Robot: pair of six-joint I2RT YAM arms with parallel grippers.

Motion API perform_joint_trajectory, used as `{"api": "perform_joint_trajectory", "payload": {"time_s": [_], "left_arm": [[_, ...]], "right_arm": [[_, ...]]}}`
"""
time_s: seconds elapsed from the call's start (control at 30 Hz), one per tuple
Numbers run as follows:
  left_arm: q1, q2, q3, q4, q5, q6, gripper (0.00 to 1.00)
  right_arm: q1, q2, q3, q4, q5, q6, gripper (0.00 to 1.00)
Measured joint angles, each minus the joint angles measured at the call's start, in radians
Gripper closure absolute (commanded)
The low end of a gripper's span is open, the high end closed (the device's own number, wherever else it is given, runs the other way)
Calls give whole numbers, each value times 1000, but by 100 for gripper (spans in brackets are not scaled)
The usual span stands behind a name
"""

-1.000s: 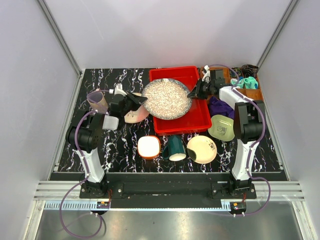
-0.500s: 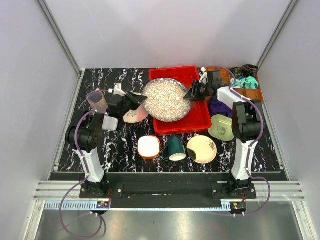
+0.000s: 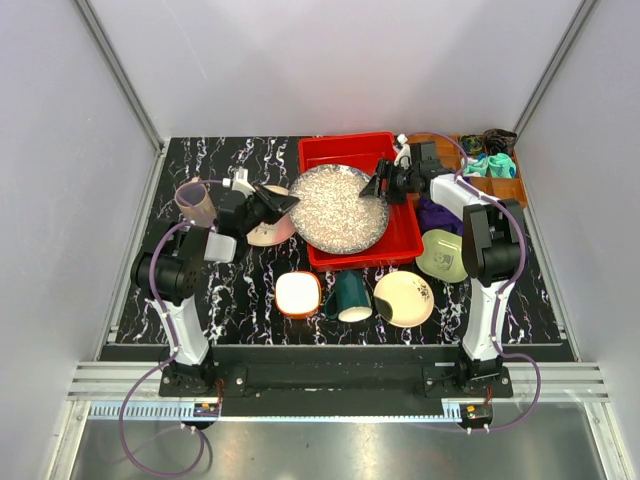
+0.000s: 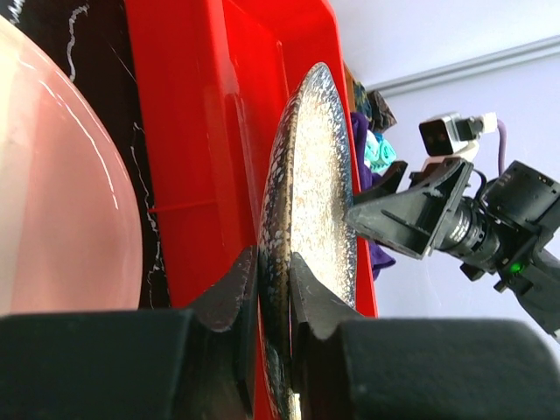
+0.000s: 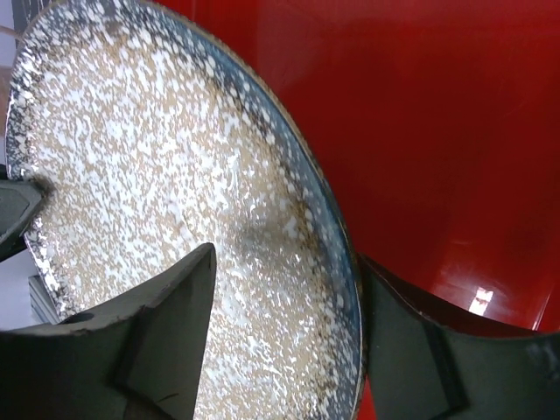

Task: Place the mixed dishes into the plastic bin
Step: Place the plate in the plastic bin.

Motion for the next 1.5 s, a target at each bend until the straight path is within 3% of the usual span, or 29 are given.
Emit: {"api": "perform_joint_trajectory", "payload": {"time_s": [0.37, 0.57, 0.9, 1.2, 1.5], "left_arm": [[-3, 0, -2, -2, 17, 0, 100], [-3, 0, 0, -6, 18, 2, 100], [-6, -1, 78, -134, 33, 57, 100], [-6, 1, 177, -272, 27, 117, 100], [-5, 87, 364, -386, 17, 149, 100]], "right_arm": [[3, -40, -23, 12, 159, -5, 10], [2, -122, -33, 17, 283, -1, 6], [-6, -262, -68, 48, 356, 12, 5], [-12, -286, -118, 55, 357, 21, 5], [-18, -306, -155, 63, 356, 39, 5]]}}
